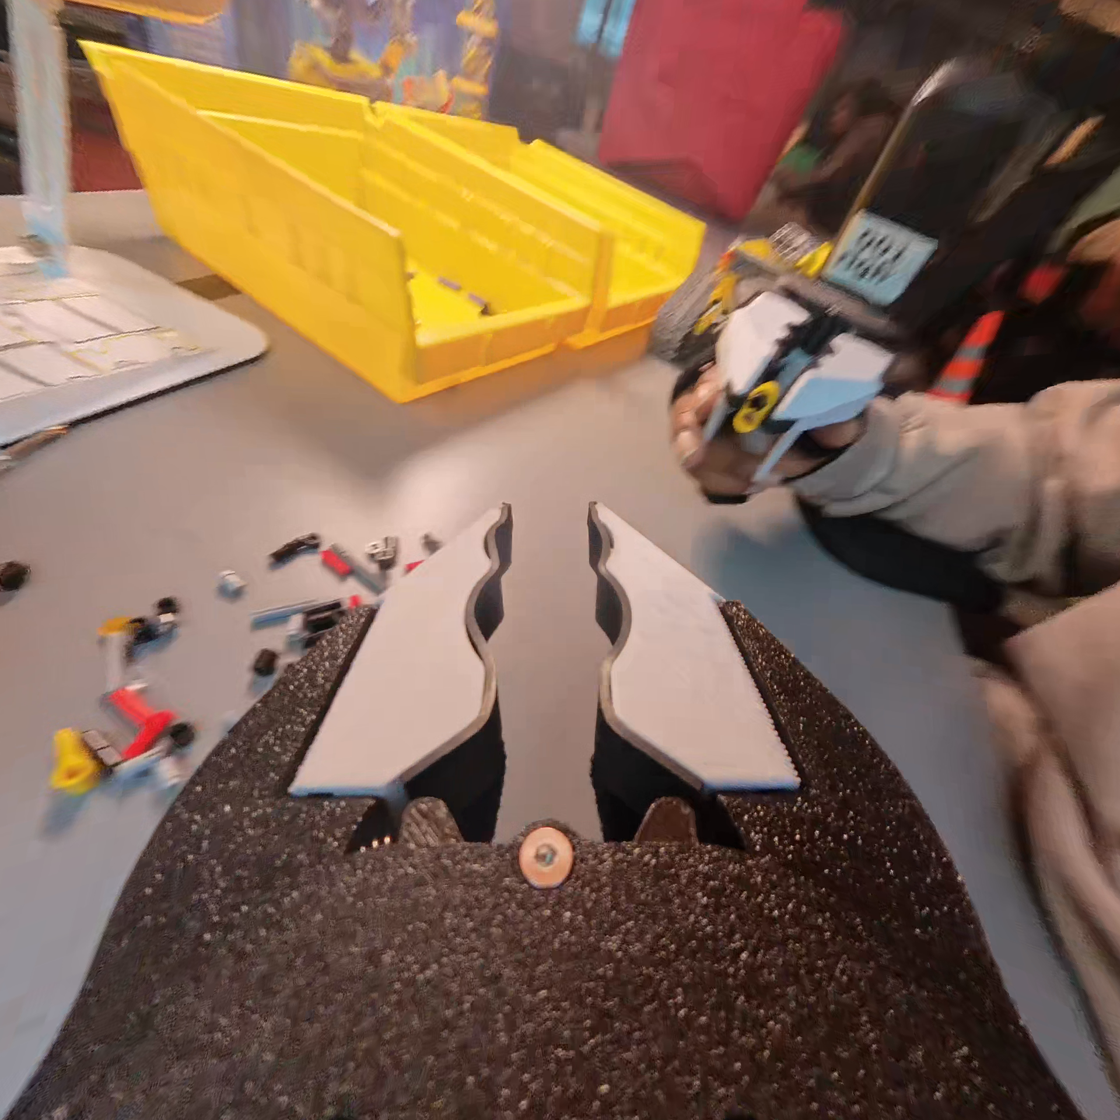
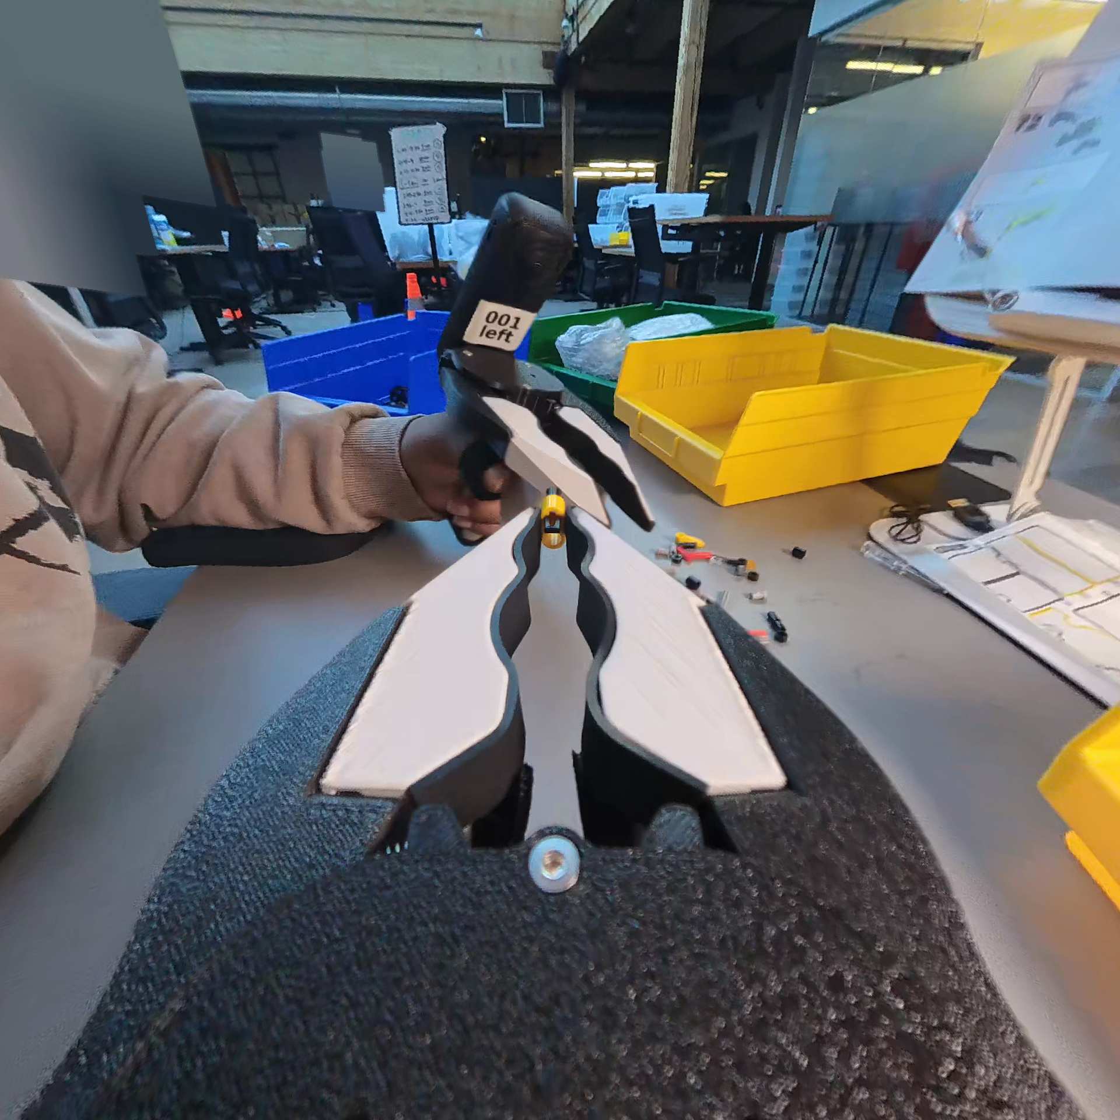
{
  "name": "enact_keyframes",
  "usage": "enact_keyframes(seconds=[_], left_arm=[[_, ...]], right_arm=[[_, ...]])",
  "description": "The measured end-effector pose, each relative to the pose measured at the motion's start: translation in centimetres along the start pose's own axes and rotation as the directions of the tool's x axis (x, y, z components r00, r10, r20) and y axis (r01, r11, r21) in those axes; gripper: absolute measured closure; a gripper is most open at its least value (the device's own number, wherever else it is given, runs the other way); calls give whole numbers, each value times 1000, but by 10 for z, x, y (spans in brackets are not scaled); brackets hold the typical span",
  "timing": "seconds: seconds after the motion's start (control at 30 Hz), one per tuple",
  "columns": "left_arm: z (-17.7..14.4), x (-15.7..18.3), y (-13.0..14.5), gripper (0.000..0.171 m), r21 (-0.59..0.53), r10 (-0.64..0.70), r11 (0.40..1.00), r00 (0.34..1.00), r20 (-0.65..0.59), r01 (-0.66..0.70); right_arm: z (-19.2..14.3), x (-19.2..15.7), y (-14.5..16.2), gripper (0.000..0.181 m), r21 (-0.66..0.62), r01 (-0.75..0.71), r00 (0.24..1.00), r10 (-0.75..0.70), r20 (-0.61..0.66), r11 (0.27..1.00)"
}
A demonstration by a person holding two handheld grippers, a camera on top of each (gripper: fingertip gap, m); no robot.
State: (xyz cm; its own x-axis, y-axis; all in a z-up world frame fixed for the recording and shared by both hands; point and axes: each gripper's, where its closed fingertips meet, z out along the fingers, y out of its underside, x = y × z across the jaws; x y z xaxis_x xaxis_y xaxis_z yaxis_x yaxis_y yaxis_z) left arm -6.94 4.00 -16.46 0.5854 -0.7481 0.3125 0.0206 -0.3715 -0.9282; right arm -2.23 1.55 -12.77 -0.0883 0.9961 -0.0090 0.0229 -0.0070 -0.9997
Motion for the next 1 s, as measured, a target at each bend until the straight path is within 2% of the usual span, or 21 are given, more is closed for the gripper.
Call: enact_keyframes(seconds=[0.1,0.17,0.3,0.4,0.53,0.7,0.93,1.0], left_arm=[[-4,34,-15,146,89,-137,983,963,-232,161],[-5,54,-23,146,118,-174,967,921,-348,227],[2,76,-25,150,95,-187,964,888,-420,248],[4,72,-20,158,76,-195,967,900,-390,243],[8,59,-11,158,48,-178,979,943,-282,199],[7,42,-2,158,4,-72,997,989,-128,73],[9,46,8,159,-55,16,998,994,-106,-22],[8,45,5,159,-41,4,999,995,-105,-9]], right_arm=[[2,-8,-10,175,38,122,992,-121,-38,992],[5,-12,-14,176,45,186,981,-183,-67,982],[13,-17,-9,176,-37,372,920,-373,-120,928],[16,-17,-3,176,-92,447,878,-456,-142,890],[18,-8,12,175,-191,490,841,-519,-154,850],[17,-1,22,172,-258,485,833,-531,-155,836],[20,-8,30,171,-291,511,823,-558,-104,809],[19,-8,30,174,-295,506,827,-553,-103,811]])
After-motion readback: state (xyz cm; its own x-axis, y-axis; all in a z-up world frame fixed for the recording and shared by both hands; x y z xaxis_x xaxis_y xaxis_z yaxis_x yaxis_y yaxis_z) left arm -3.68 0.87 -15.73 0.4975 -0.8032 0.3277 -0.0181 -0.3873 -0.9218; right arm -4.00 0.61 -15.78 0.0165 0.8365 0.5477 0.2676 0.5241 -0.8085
